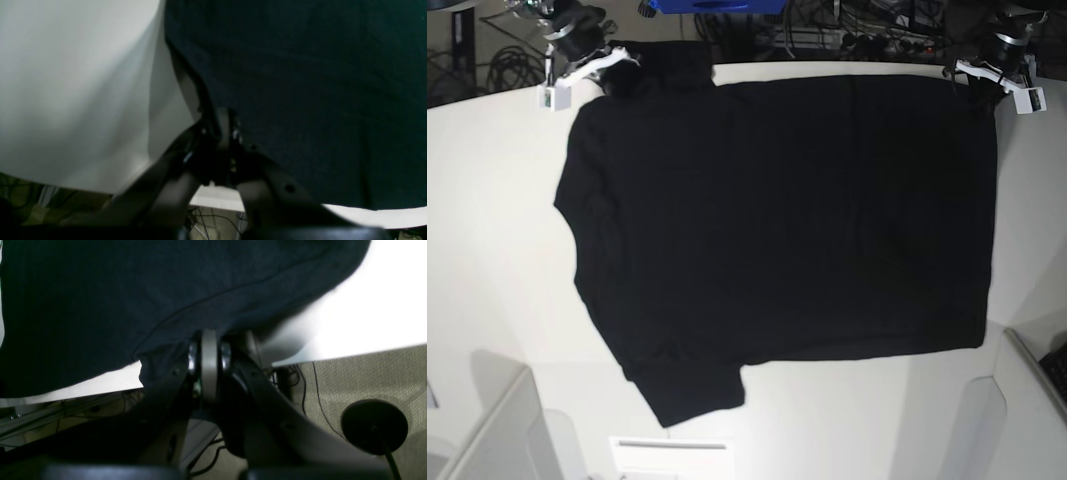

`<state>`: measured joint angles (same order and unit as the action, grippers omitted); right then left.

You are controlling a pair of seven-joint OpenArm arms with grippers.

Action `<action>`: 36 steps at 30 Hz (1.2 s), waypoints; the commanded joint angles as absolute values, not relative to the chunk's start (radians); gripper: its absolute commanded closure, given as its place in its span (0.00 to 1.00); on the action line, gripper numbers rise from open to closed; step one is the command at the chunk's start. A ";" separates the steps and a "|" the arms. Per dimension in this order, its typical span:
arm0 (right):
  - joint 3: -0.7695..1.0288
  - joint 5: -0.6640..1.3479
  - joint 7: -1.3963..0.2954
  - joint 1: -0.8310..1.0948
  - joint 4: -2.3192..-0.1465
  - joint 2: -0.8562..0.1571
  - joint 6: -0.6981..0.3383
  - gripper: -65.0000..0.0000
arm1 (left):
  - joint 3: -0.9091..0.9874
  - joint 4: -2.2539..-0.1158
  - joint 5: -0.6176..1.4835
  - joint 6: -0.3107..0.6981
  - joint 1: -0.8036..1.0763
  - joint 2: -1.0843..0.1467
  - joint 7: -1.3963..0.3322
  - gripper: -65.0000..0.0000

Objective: Fold the T-shirt properly
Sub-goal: 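Close both grippers on the shoulder corners and lift slightly, then drag the shoulder corners with both grippers toward the hem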

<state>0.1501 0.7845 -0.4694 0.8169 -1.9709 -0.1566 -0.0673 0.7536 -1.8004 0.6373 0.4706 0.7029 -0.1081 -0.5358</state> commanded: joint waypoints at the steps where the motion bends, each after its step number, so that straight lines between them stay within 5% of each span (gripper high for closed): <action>1: 0.151 0.794 -0.453 0.814 -1.989 -0.163 -0.071 1.00 | 0.762 -1.817 0.654 0.470 0.713 -0.117 -0.518 1.00; 25: 0.148 0.794 -0.460 0.602 -1.985 -0.165 -0.068 1.00 | 0.762 -1.816 0.661 0.386 0.573 -0.114 -0.522 1.00; 36: 0.150 0.794 -0.631 0.433 -1.979 -0.159 0.002 1.00 | 0.756 -1.805 0.661 0.328 0.510 -0.116 -0.524 1.00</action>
